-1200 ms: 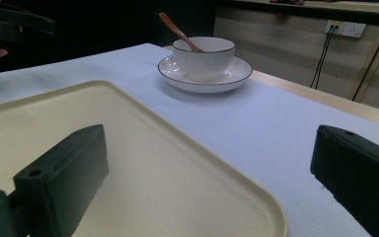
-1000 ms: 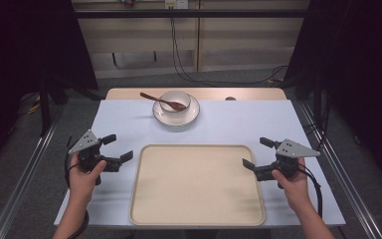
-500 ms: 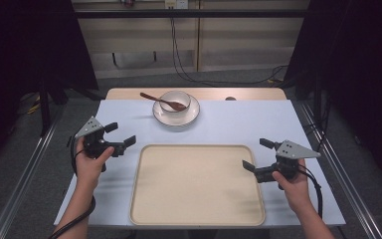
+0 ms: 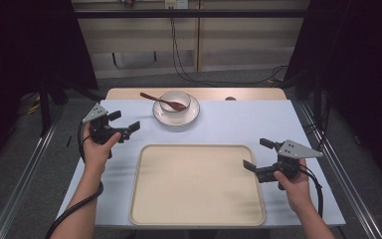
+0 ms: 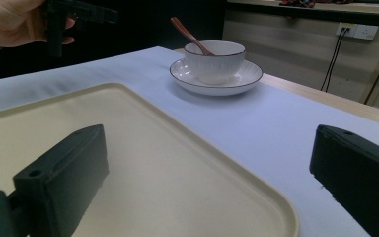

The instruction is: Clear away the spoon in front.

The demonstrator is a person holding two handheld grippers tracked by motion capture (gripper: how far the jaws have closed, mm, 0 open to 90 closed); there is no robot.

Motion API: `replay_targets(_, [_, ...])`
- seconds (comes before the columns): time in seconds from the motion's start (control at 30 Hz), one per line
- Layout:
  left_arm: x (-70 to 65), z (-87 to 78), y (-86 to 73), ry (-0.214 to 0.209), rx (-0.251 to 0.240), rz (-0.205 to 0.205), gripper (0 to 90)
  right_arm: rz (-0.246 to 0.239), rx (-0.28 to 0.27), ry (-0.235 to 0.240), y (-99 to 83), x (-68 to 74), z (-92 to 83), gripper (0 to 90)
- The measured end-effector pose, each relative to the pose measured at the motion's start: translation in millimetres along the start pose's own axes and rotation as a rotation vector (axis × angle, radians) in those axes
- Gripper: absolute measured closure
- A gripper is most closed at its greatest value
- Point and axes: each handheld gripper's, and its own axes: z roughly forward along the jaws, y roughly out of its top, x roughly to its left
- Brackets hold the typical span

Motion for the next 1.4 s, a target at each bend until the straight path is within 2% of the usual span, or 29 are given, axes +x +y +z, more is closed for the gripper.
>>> replay_targets(0.1, [1.5,8.0,0.6,0.01,-0.004,-0.018,0.0,0.001,0.002,0.003,-0.4,-0.9,0.1,1.1])
replay_targets(0.17, [3.3,13.4,1.5,0.009,0.002,-0.011,0.0,-0.002,0.002,0.001,-0.1,-0.7,0.1,1.1])
replay_targets(0.2, [3.0,16.3,2.2,0.022,0.002,-0.011,0.0,-0.002,-0.003,0.0,-0.1,-0.4,0.6,1.1])
replay_targets(0.27, [4.1,21.9,3.3,0.014,0.002,-0.019,0.0,-0.008,0.002,-0.001,-0.1,-0.3,0.4,0.9])
replay_targets(0.47, [5.2,38.2,3.5,0.053,0.019,-0.038,0.0,-0.01,0.01,0.004,-0.8,0.7,1.4,0.8])
replay_targets(0.6, [6.2,48.7,2.3,0.073,0.013,-0.075,0.0,-0.021,0.014,0.009,-1.5,1.8,2.9,1.1])
replay_targets(0.67, [7.2,52.8,2.1,0.086,0.016,-0.08,0.0,-0.019,0.015,0.012,-1.2,2.2,2.7,1.1])
replay_targets(0.77, [10.6,57.1,0.4,0.097,0.032,-0.08,0.0,-0.022,0.014,0.013,-0.9,2.1,2.0,1.1])
replay_targets(0.83, [12.2,59.4,0.1,0.108,0.018,-0.089,0.0,-0.022,0.016,0.006,-0.7,1.6,1.4,1.0])
replay_targets(0.9, [14.0,61.0,0.5,0.119,0.025,-0.081,0.0,-0.025,0.015,0.005,-0.7,1.5,1.2,1.0])
replay_targets(1.13, [19.0,69.1,2.4,0.138,0.011,-0.098,0.0,-0.025,0.016,0.012,-1.0,1.8,2.1,1.1])
replay_targets(1.3, [22.7,75.6,4.4,0.151,0.006,-0.125,0.0,-0.026,0.017,0.013,-1.2,1.8,2.1,1.2])
replay_targets(1.4, [22.4,80.8,6.1,0.155,0.007,-0.116,0.0,-0.031,0.017,0.01,-1.1,1.8,2.1,1.3])
